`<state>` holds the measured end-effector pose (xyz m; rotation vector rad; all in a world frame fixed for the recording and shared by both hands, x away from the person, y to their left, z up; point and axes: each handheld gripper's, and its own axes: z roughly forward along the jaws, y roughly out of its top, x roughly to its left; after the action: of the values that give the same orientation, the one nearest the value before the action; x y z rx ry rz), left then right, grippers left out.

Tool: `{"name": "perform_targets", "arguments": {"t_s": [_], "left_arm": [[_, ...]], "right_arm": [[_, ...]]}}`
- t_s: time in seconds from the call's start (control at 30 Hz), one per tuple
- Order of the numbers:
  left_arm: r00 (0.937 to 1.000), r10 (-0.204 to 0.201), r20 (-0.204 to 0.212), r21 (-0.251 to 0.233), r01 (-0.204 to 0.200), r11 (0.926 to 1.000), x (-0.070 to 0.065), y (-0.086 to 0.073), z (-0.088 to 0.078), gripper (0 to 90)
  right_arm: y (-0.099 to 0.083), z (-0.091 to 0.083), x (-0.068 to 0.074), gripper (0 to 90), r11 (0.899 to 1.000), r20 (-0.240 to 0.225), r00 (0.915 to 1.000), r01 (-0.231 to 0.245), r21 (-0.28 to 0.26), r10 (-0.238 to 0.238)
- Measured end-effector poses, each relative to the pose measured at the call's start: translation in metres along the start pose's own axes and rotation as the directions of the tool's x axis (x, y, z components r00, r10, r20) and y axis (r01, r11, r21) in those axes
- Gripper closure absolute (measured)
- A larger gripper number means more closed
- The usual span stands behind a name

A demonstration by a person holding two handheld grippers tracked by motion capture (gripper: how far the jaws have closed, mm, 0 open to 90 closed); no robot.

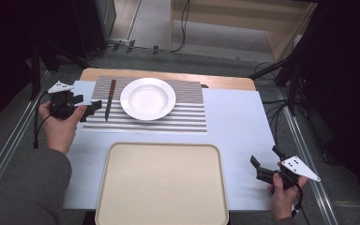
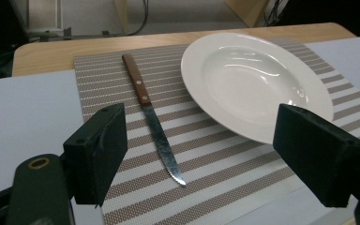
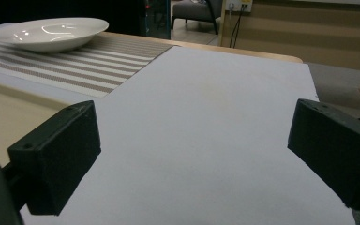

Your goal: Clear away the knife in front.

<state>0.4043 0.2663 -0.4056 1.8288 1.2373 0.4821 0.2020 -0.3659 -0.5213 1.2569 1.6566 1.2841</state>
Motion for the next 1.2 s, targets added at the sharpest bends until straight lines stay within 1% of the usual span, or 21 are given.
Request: {"name": "perform_targets", "arguments": {"t_s": [0.1,0.13,0.23,0.27,0.3,0.43,0.53,0.57,0.6,0.63,0.67,0.7,0.73,0.8,0.9,0.93,0.97,1.07,1.1,1.17,1.2], "left_arm": [[1.0,-0.009,-0.001,0.013,0.009,0.9999,0.003,0.004,0.006,20.2],[0.9998,-0.01,-0.015,0.028,0.01,0.9996,0.005,0.009,0.012,21.1],[0.9997,-0.003,-0.022,0.046,0.004,0.999,0.006,0.013,0.018,22.0],[0.9995,-0.005,-0.032,0.057,0.007,0.9984,0.008,0.018,0.024,22.1],[0.9995,-0.005,-0.032,0.057,0.007,0.9984,0.008,0.018,0.024,22.2],[0.9993,-0.019,-0.033,0.087,0.022,0.996,0.012,0.025,0.038,22.9],[0.9979,-0.035,-0.054,0.121,0.042,0.9918,0.016,0.03,0.052,27.3],[0.9979,-0.035,-0.054,0.121,0.042,0.9918,0.016,0.03,0.052,28.8],[0.9967,-0.04,-0.071,0.142,0.05,0.9886,0.017,0.033,0.06,30.9],[0.9967,-0.04,-0.071,0.142,0.05,0.9886,0.017,0.033,0.06,32.0],[0.9961,-0.042,-0.078,0.158,0.054,0.986,0.017,0.037,0.067,33.0],[0.9961,-0.042,-0.078,0.158,0.054,0.986,0.017,0.037,0.067,34.1],[0.9954,-0.048,-0.083,0.169,0.062,0.9836,0.018,0.041,0.074,36.1],[0.9949,-0.05,-0.087,0.175,0.065,0.9824,0.018,0.043,0.077,38.7],[0.9933,-0.053,-0.103,0.209,0.073,0.9751,0.019,0.047,0.089,41.5],[0.9925,-0.054,-0.109,0.217,0.077,0.973,0.02,0.049,0.093,47.6],[0.9915,-0.057,-0.117,0.229,0.082,0.9699,0.021,0.05,0.096,48.5],[0.9908,-0.063,-0.12,0.264,0.093,0.96,0.023,0.053,0.108,49.8],[0.9888,-0.076,-0.129,0.27,0.108,0.9566,0.024,0.054,0.111,49.8],[0.9862,-0.083,-0.143,0.294,0.123,0.9479,0.026,0.055,0.119,51.7],[0.9849,-0.083,-0.152,0.317,0.128,0.9398,0.027,0.055,0.124,53.1]], "right_arm": [[0.0,0.0,0.0,1.5,1.0,0.0,1.0,0.0,0.0,0.0],[0.0,0.0,0.0,1.5,1.0,0.001,1.0,0.0,0.0,0.0],[0.0,0.0,0.0,1.5,1.0,0.001,1.0,-0.001,-0.002,0.001],[0.0,0.0,0.0,1.5,1.0,0.001,1.0,-0.001,-0.002,0.001],[0.0,0.0,0.0,1.5,1.0,0.001,1.0,-0.001,-0.002,0.001],[0.0,0.0,0.0,1.5,1.0,0.002,1.0,-0.002,-0.001,0.002],[0.0,0.0,0.0,1.5,1.0,0.006,1.0,0.001,0.002,-0.001],[0.0,0.0,0.0,1.5,1.0,0.006,1.0,-0.001,0.002,0.001],[0.0,0.0,0.0,1.5,1.0,0.005,1.0,-0.001,0.002,0.001],[0.0,0.0,0.0,1.5,1.0,0.005,1.0,-0.002,0.001,0.002],[0.0,0.0,0.0,1.5,1.0,0.006,1.0,-0.003,0.001,0.003],[0.0,0.0,0.0,1.5,1.0,0.006,1.0,-0.003,0.001,0.003],[0.0,0.0,0.0,1.5,1.0,0.006,1.0,-0.002,0.001,0.002],[0.0,0.0,0.0,1.5,1.0,0.008,1.0,0.002,0.005,-0.002],[0.0,0.001,0.0,1.5,1.0,0.01,1.0,0.0,0.007,0.0],[0.0,0.001,0.0,1.5,1.0,0.01,0.9999,-0.002,0.008,0.002],[0.0,0.001,0.0,1.5,1.0,0.011,0.9999,-0.004,0.009,0.004],[0.0,0.001,0.0,1.5,1.0,0.014,0.9999,-0.005,0.011,0.005],[0.0,0.001,0.0,1.5,1.0,0.014,0.9999,-0.005,0.011,0.005],[0.0,0.001,0.0,1.5,1.0,0.013,0.9999,-0.004,0.011,0.004],[0.0,0.001,0.0,1.5,1.0,0.013,0.9999,-0.005,0.009,0.005]]}}
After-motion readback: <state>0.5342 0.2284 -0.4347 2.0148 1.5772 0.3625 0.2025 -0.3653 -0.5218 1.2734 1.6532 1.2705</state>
